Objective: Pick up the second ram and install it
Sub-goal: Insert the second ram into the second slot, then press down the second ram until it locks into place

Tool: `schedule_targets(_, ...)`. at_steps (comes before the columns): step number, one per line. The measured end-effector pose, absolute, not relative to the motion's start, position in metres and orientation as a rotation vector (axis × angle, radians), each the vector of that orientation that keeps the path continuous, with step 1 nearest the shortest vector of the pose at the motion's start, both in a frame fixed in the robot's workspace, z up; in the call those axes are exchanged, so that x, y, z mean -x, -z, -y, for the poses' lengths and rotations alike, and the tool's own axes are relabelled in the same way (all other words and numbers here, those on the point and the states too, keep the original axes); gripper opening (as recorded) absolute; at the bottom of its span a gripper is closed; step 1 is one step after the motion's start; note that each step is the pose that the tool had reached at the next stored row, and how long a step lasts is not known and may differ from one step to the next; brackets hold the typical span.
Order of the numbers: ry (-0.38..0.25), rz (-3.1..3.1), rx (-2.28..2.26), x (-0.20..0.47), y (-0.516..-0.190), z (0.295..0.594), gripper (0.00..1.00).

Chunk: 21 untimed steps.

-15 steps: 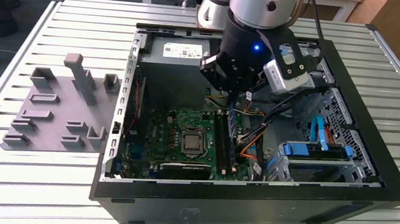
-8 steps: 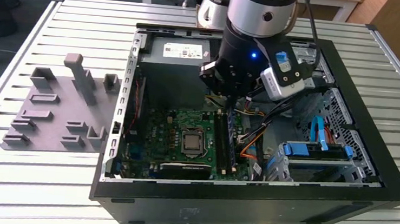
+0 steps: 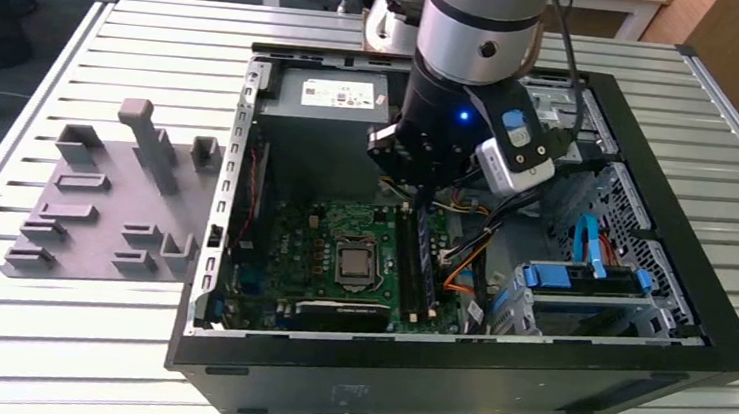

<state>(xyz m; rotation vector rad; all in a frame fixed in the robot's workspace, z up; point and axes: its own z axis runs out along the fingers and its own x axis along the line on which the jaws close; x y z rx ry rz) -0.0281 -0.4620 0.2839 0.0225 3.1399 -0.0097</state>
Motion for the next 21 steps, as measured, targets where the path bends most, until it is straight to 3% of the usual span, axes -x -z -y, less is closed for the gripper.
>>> schedule_targets(21, 0.010, -3.140, -0.025, 0.027, -0.263, 0.463, 0.14)
